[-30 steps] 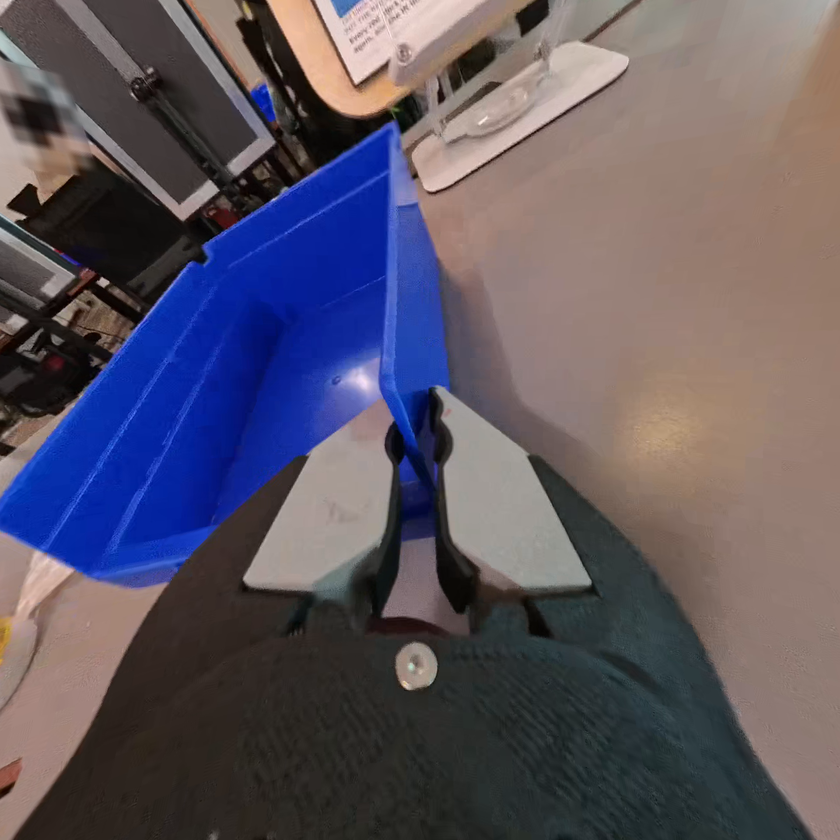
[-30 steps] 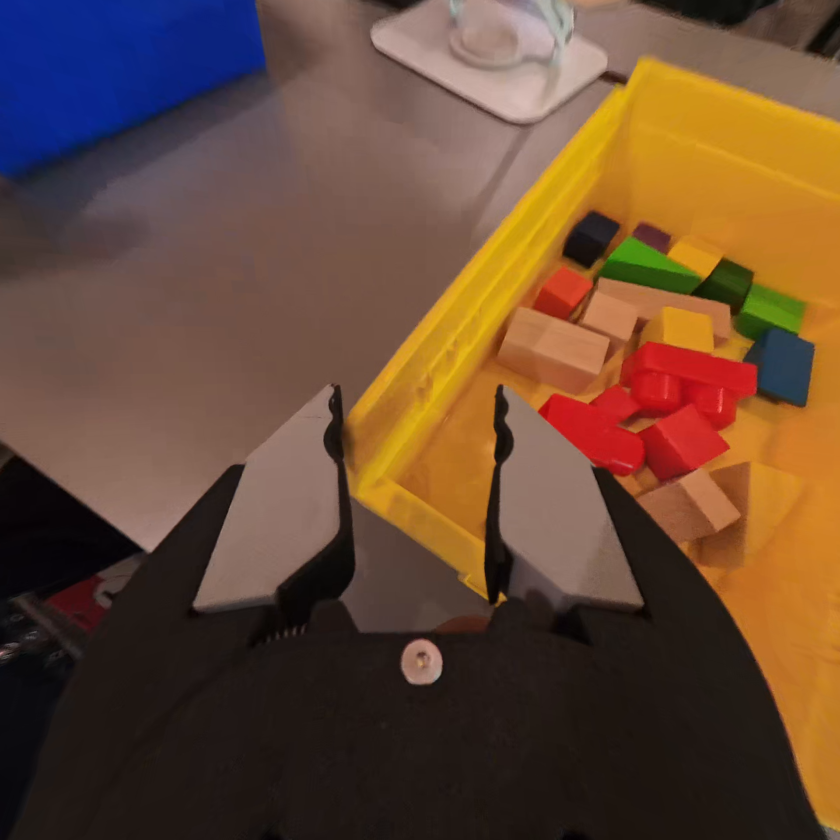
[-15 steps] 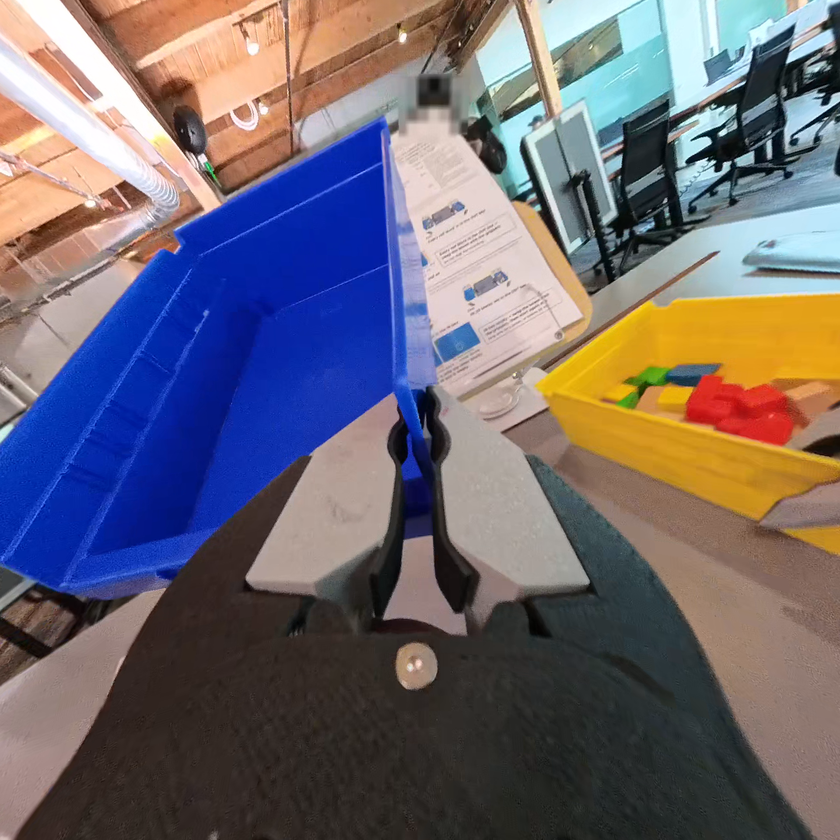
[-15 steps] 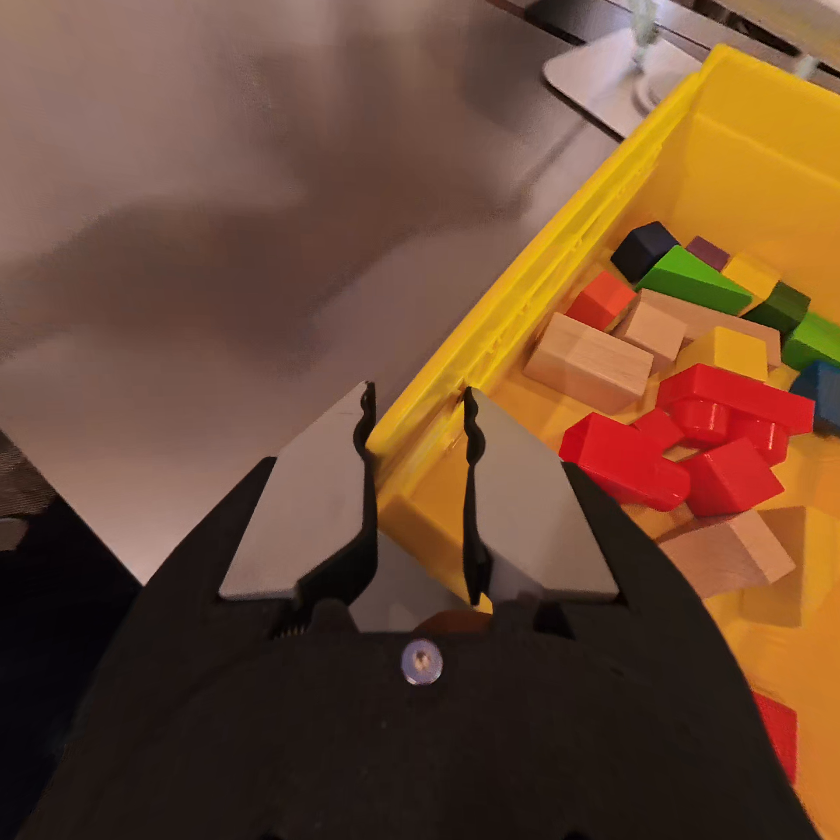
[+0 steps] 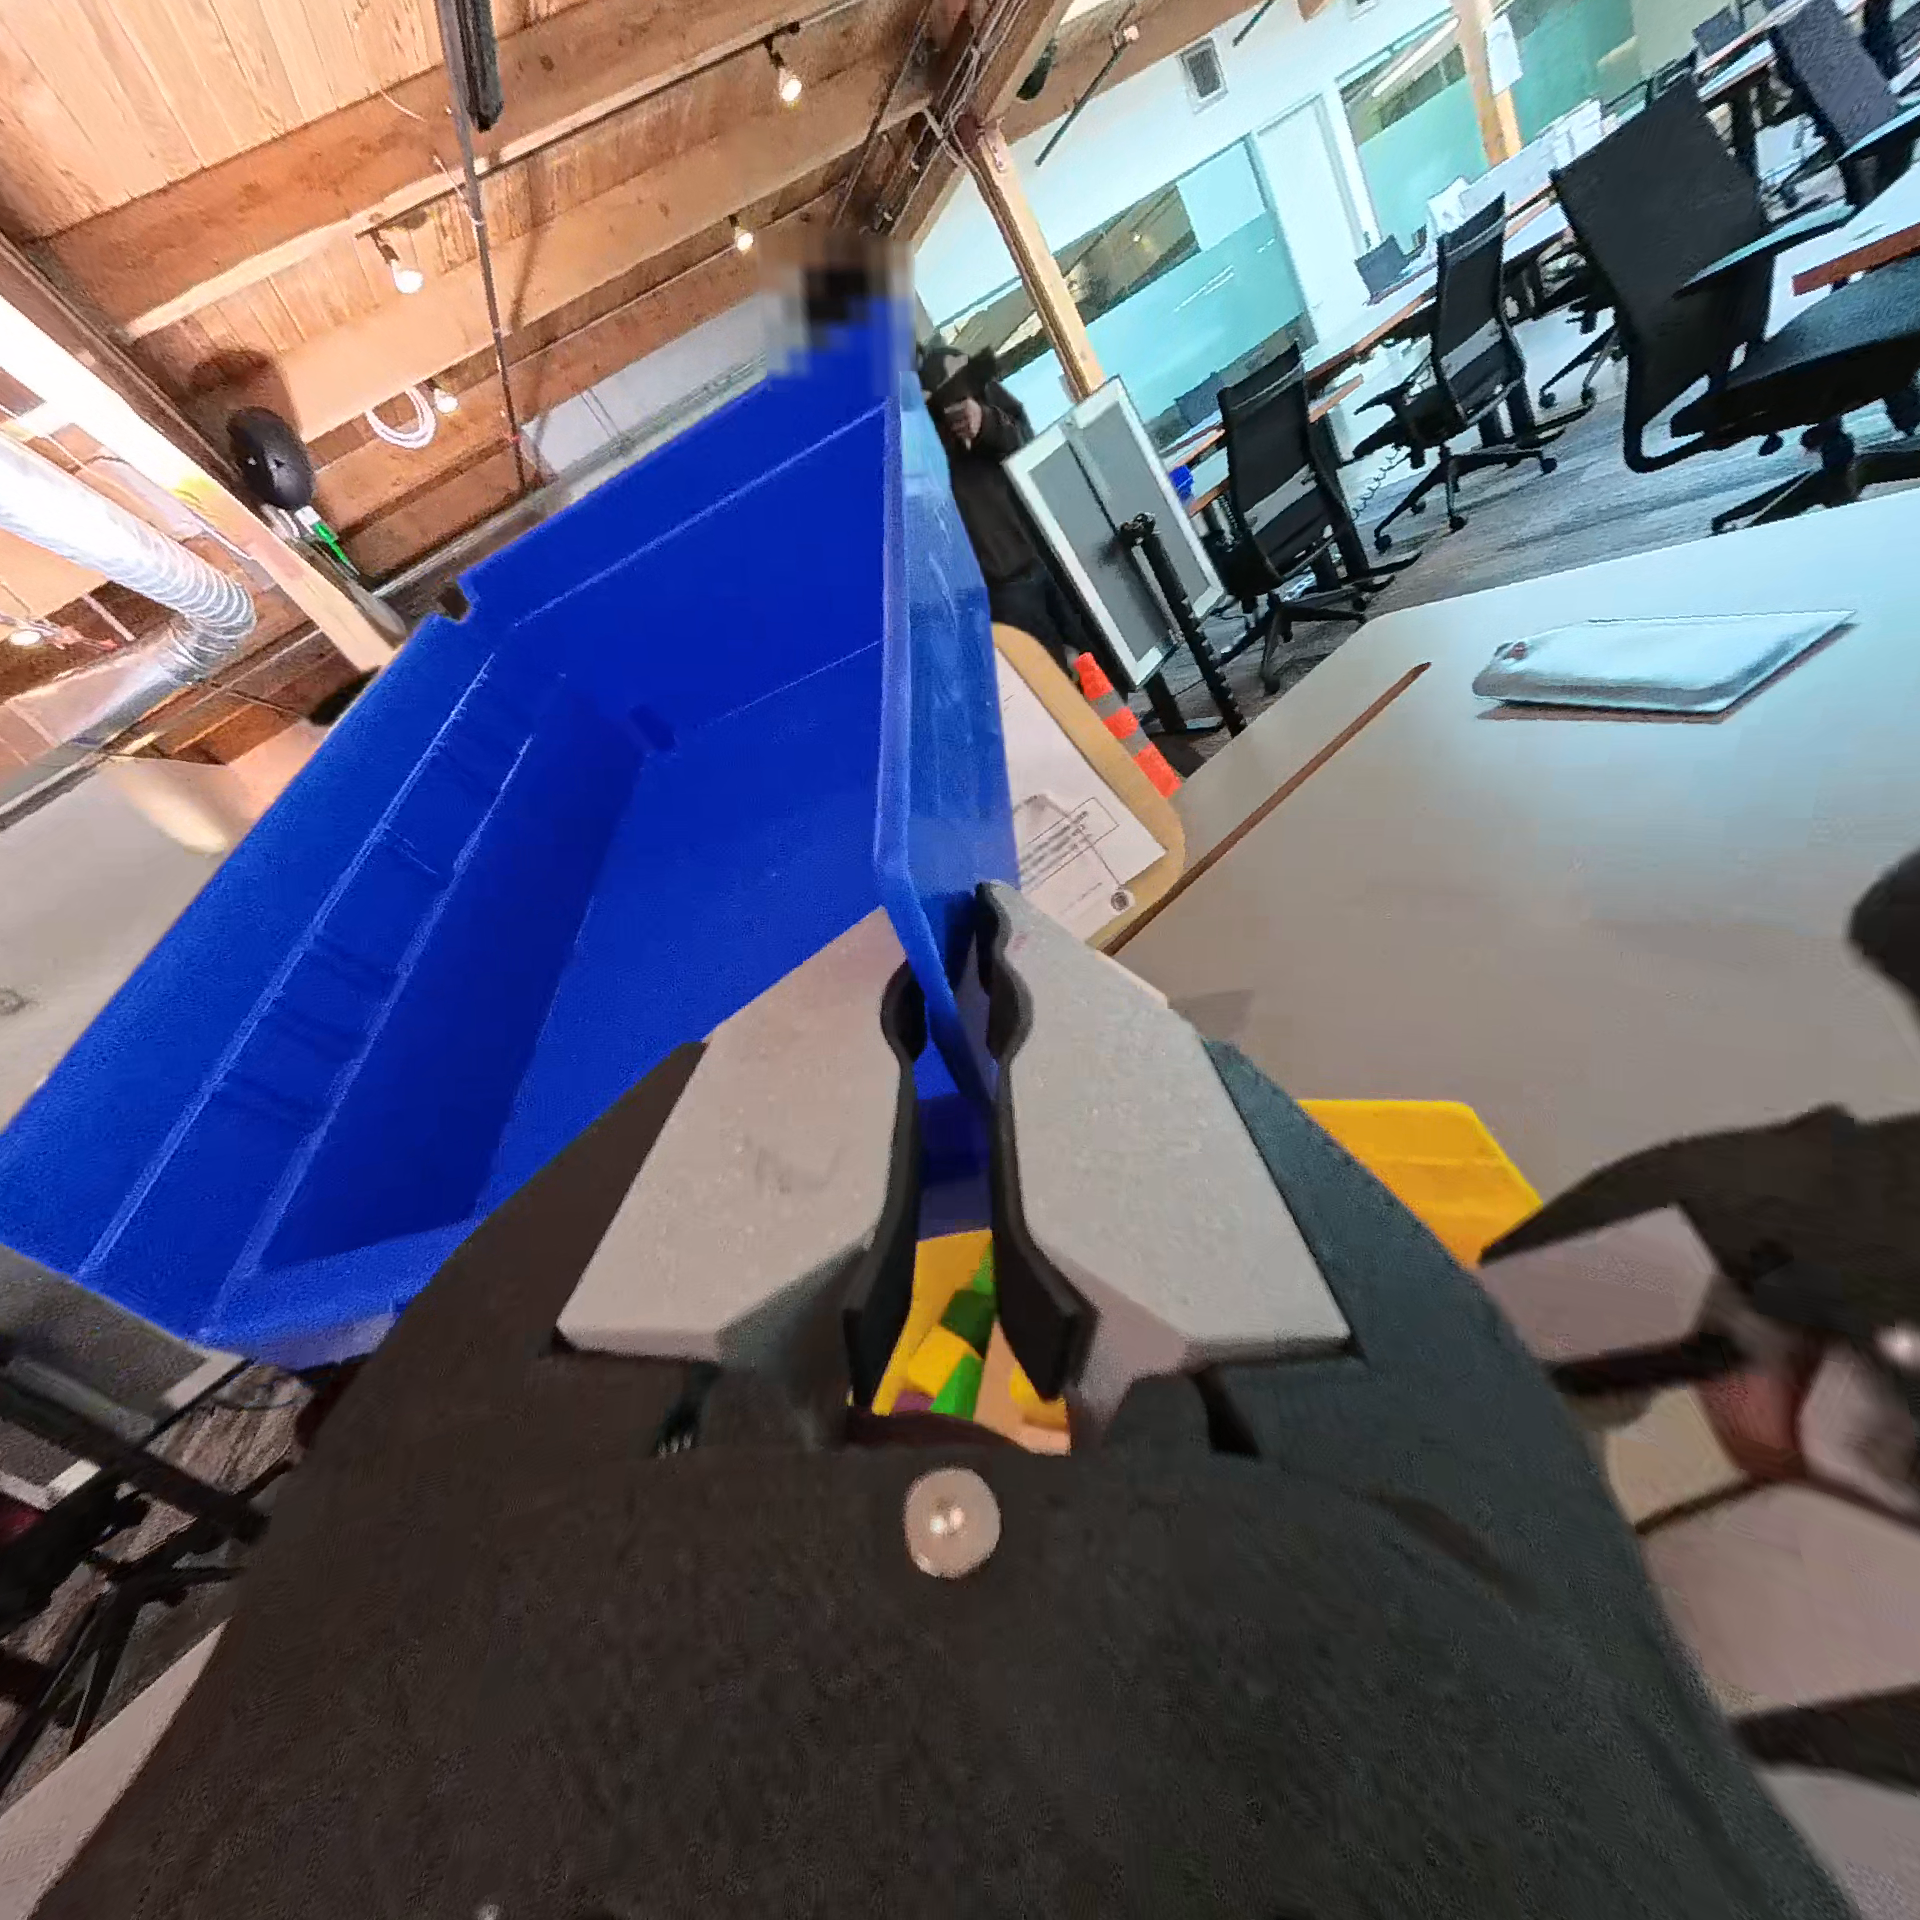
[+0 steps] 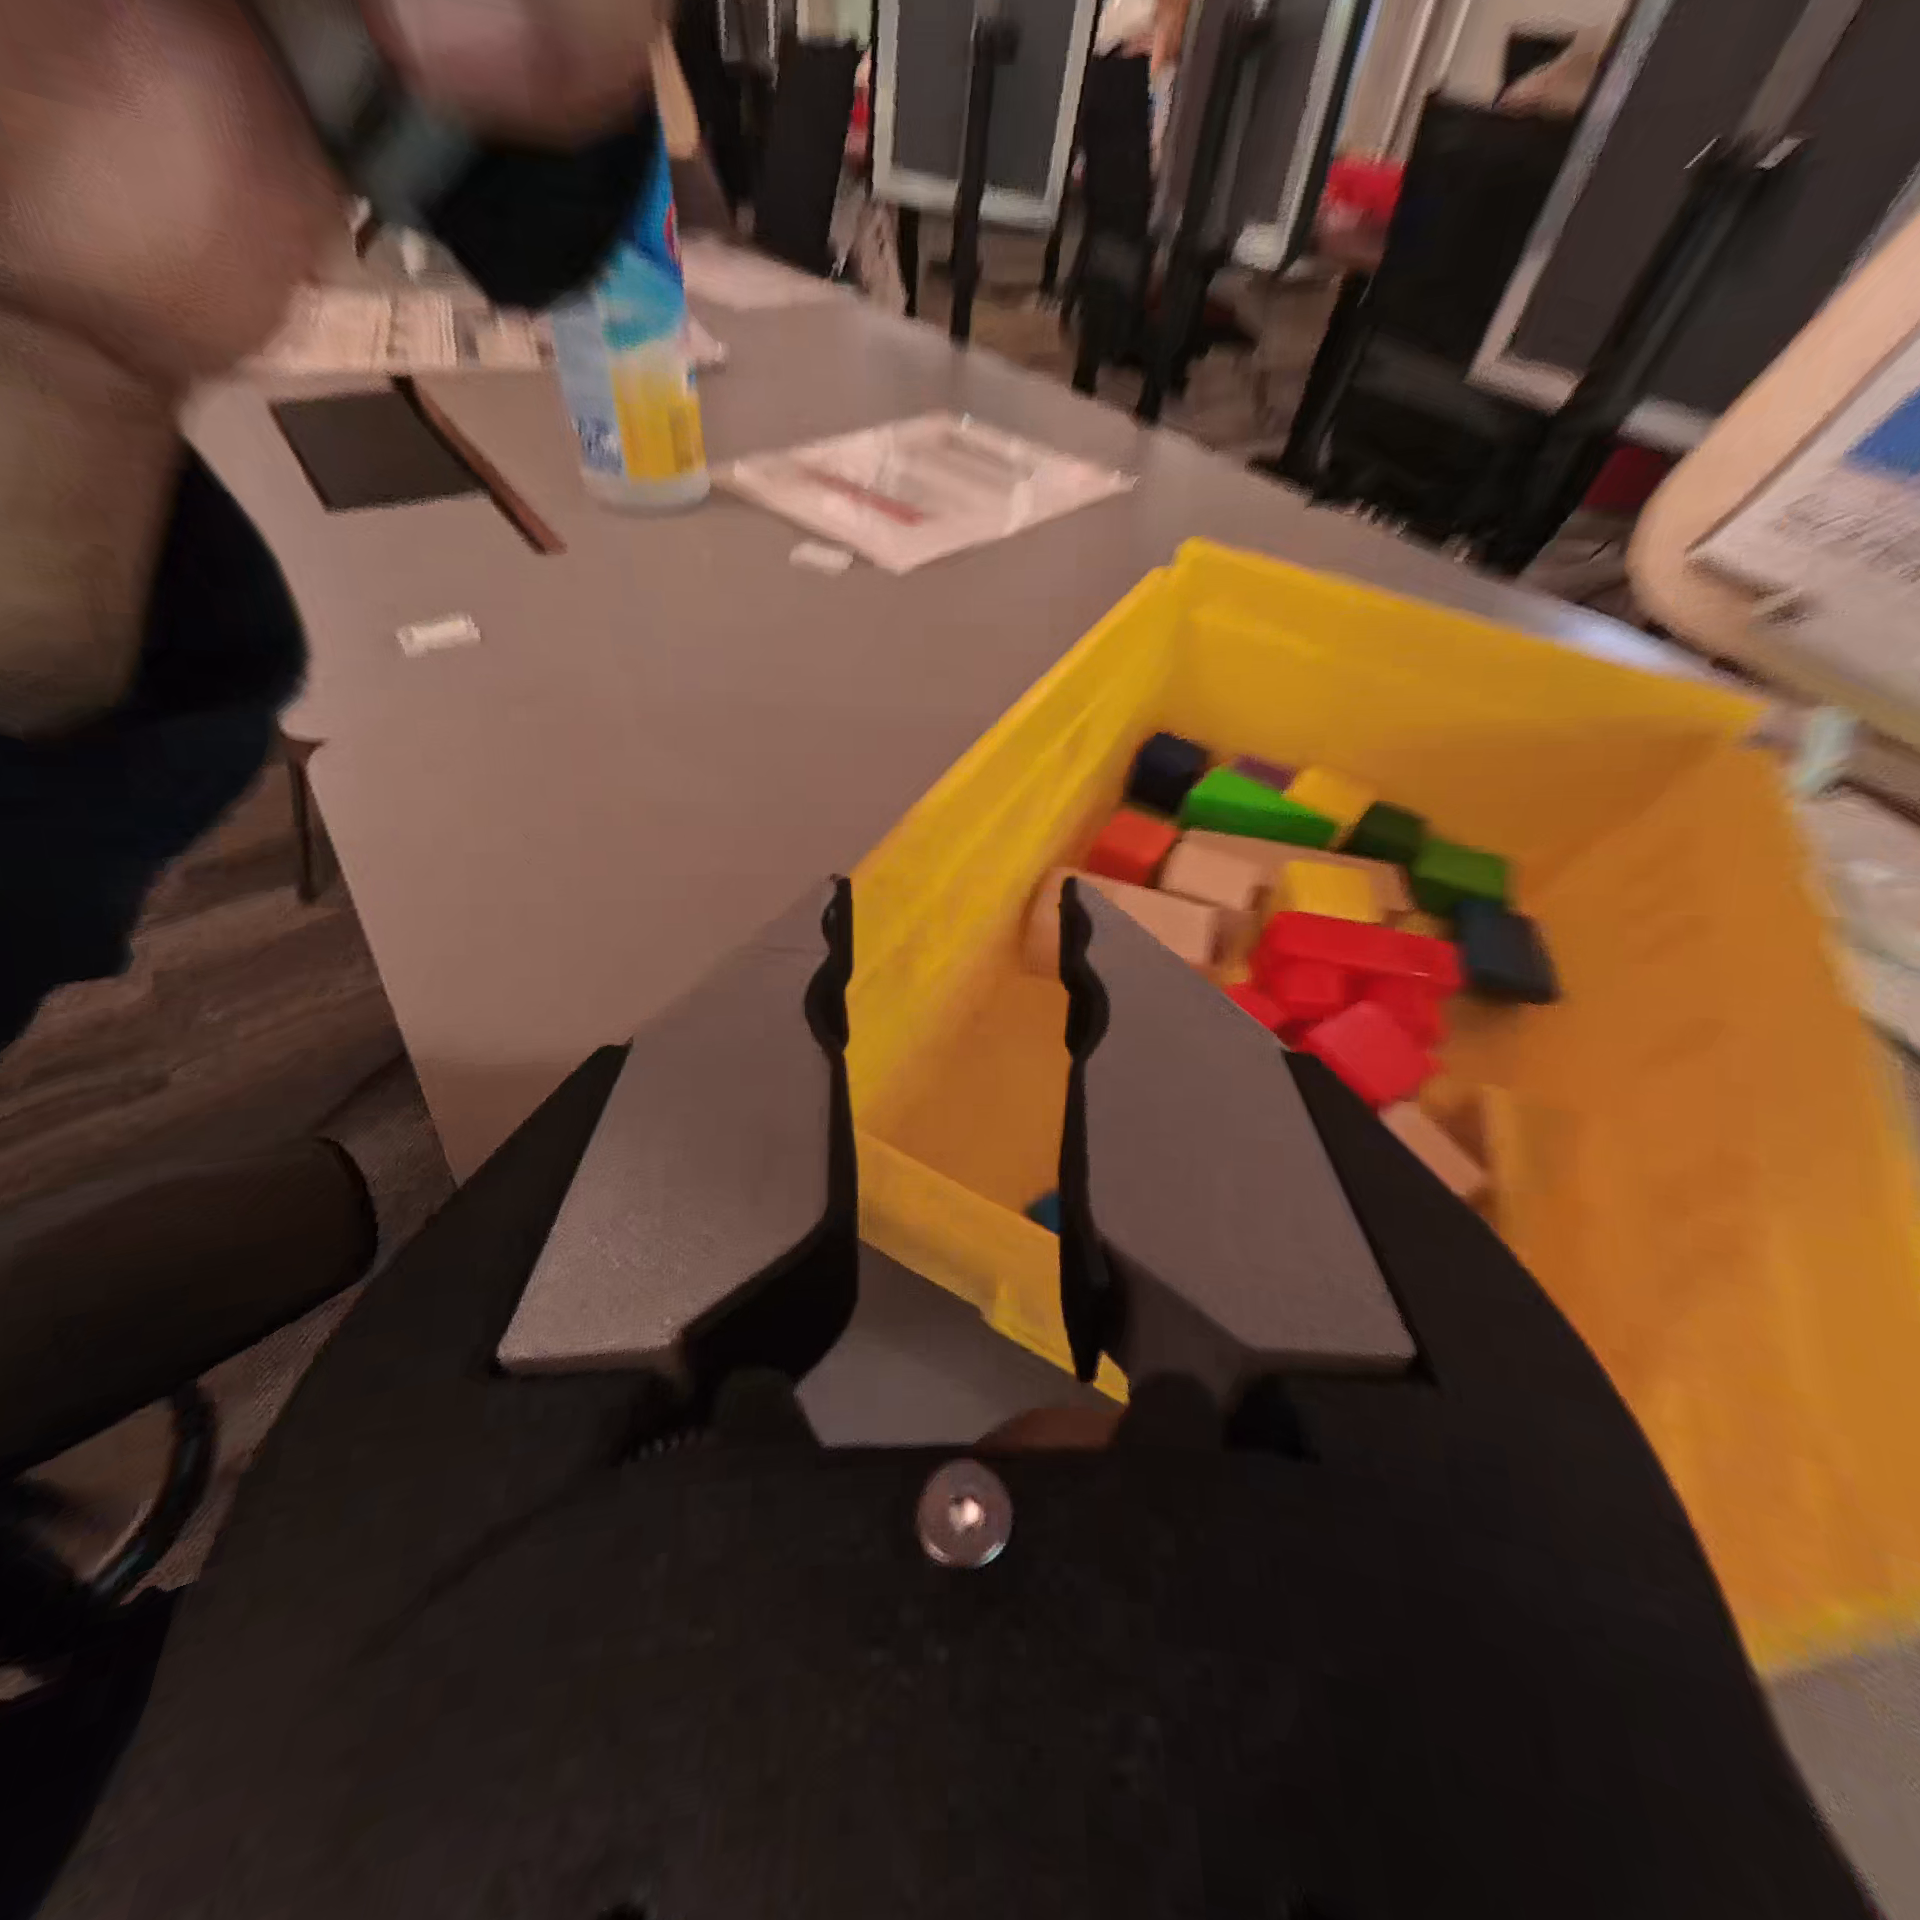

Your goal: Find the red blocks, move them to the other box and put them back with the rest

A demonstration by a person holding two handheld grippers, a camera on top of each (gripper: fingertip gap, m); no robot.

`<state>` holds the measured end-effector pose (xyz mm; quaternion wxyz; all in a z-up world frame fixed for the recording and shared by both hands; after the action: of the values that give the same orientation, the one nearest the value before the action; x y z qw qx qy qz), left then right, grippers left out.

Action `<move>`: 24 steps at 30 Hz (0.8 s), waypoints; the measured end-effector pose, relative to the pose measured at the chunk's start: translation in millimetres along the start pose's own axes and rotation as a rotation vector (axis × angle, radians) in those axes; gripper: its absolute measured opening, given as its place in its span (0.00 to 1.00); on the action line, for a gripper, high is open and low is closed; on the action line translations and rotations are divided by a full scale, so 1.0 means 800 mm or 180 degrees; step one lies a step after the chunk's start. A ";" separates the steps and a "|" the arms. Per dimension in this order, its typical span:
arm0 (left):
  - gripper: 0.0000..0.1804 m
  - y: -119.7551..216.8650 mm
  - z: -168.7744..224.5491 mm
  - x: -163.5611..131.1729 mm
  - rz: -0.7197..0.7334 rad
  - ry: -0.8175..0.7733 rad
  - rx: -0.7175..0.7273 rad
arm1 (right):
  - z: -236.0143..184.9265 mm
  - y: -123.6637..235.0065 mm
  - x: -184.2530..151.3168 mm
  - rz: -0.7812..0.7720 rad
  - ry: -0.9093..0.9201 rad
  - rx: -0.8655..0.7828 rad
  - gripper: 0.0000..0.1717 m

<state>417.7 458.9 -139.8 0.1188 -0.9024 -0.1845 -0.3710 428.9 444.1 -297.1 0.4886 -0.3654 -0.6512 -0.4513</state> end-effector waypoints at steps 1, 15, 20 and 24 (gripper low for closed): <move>0.02 -0.003 0.010 0.004 0.0038 0.0000 -0.0054 | 0.010 0.024 0.010 0.0117 -0.0001 -0.0028 0.23; 0.03 -0.048 0.241 0.085 0.0440 -0.0086 -0.1158 | 0.188 0.315 0.020 0.0462 -0.0163 -0.1139 0.24; 0.03 -0.064 0.330 0.075 0.0377 -0.0067 -0.1496 | 0.235 0.382 -0.003 0.0478 -0.0383 -0.1528 0.24; 0.04 -0.081 0.384 0.052 0.0201 -0.0026 -0.1731 | 0.241 0.391 -0.014 0.0653 -0.0645 -0.1250 0.23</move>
<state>609.7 635.8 -319.5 -0.1171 -0.9079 -0.0504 -0.3994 659.2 727.6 -258.1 0.3836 -0.5610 -0.5562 -0.4783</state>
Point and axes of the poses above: each gripper's, where its closed fingertips meet, y back along the fingers, x out of its top, z = x × y across the jaws, the point moved 3 cm from there along y, back along the fingers, and after that the axes turned 12 degrees about -y, right-handed, at the moved point
